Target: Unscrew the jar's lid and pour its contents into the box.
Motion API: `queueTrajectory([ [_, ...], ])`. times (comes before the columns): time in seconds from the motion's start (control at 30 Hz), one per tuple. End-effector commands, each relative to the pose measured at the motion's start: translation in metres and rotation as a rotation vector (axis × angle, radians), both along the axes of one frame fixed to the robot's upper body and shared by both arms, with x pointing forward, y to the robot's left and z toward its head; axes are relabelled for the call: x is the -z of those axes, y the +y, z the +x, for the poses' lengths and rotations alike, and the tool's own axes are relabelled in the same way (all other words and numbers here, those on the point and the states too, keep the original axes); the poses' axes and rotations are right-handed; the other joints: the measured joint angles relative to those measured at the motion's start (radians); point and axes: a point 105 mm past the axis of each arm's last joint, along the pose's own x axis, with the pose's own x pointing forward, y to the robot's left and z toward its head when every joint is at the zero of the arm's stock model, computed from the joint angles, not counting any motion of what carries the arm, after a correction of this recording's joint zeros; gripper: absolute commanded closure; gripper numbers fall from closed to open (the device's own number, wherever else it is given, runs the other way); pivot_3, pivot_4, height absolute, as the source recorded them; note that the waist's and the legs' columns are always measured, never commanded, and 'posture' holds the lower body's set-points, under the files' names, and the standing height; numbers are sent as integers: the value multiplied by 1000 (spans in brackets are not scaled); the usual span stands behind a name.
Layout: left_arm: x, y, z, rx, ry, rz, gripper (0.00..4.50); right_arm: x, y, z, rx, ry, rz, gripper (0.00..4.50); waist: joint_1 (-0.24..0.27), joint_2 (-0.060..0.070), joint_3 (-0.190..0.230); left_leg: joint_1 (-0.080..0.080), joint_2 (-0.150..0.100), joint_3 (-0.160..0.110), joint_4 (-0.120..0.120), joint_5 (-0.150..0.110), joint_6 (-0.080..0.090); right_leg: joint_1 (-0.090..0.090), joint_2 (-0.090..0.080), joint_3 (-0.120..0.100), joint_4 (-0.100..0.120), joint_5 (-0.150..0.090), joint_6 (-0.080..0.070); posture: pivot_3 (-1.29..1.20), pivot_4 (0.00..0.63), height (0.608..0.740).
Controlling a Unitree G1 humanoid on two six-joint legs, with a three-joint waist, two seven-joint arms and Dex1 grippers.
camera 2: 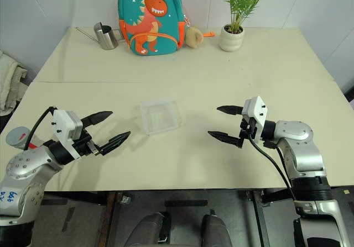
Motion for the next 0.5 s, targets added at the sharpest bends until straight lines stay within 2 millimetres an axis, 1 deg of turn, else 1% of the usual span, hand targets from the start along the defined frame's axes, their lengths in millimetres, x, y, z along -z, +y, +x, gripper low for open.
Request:
queueTrajectory([
  [0.03,-4,1,-22,-116,-55,-49,18,-9,16,-1,-79,-35,22,0,-4,0,0,0,0,1,0,-1,0,0,0,1,-1,0,0,0,150,740],
  [0.13,4,9,-34,-288,-47,-144,18,-13,36,-4,-186,-16,45,0,-2,0,0,-1,3,1,4,-3,-1,1,0,0,-2,0,0,0,150,740],
  [0.17,6,11,-38,-322,-44,-146,18,-15,40,-5,-210,-19,50,0,-2,0,0,-1,4,1,6,-4,-1,1,0,1,-2,1,0,0,150,740],
  [0.27,14,15,-46,-393,-26,-141,18,-19,48,-8,-250,-29,59,0,5,0,0,-1,6,0,11,-7,-1,1,0,0,-2,0,-1,0,150,740],
  [0.37,26,21,-59,-569,3,-205,18,-24,59,-14,-342,-37,61,0,2,0,0,-1,6,2,14,-15,2,2,0,2,-3,2,-2,0,150,740],
  [0.43,34,23,-65,-645,21,-206,18,-24,62,-13,-352,-32,59,0,-1,0,0,-1,7,3,15,-17,5,3,-1,3,-5,4,-2,0,150,740],
  [0.5,41,32,-70,-758,27,-203,18,-25,65,-10,-346,-28,67,0,0,0,0,-1,7,3,15,-17,4,2,0,4,-5,4,-2,0,150,740],
])
